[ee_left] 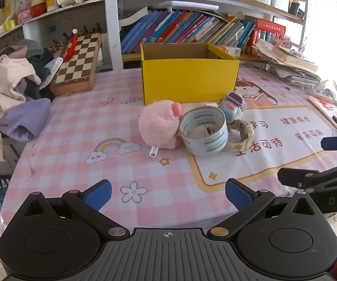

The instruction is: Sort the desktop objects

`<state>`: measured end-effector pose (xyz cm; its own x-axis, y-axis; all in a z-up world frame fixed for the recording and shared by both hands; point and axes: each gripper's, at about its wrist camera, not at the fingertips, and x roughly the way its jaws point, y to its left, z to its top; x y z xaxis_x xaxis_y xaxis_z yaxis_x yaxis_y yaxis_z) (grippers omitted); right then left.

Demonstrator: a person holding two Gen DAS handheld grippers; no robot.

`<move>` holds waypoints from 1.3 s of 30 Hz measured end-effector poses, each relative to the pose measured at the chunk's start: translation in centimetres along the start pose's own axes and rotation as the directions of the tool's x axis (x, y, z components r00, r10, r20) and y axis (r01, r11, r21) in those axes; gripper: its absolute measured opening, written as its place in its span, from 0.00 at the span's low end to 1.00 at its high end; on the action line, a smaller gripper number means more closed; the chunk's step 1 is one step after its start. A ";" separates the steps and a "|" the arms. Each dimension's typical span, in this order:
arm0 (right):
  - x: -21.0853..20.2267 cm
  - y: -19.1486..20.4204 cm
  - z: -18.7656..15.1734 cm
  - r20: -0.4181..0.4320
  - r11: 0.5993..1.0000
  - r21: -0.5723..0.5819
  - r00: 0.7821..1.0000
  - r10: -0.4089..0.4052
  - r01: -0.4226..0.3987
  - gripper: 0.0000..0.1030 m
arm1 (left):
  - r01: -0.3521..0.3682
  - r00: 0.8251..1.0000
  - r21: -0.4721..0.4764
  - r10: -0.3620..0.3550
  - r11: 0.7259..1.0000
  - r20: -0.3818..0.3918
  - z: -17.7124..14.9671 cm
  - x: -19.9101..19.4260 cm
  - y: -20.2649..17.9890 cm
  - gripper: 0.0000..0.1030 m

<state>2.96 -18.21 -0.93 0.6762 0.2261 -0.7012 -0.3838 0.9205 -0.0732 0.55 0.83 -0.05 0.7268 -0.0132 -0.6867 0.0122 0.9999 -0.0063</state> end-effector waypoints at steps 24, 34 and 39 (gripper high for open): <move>0.4 -0.5 0.4 0.031 1.000 0.011 1.000 0.003 -0.003 0.95 | 0.005 0.999 0.016 -0.006 1.000 0.051 0.5 0.1 -0.2 1.00; 1.4 -1.6 0.8 0.018 0.999 0.043 1.000 0.015 -0.016 0.77 | 0.042 0.999 0.006 -0.042 0.999 0.027 1.1 0.8 -0.1 1.00; 2.0 -2.2 1.1 0.017 0.998 0.058 1.000 0.020 -0.021 0.77 | 0.035 0.999 -0.005 -0.035 0.999 0.019 1.4 1.3 0.0 1.00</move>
<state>5.87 -19.36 -1.41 0.6791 0.2505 -0.6900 -0.3614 0.9323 -0.0172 2.50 0.76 0.08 0.7387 -0.0484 -0.6723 0.0347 0.9988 -0.0338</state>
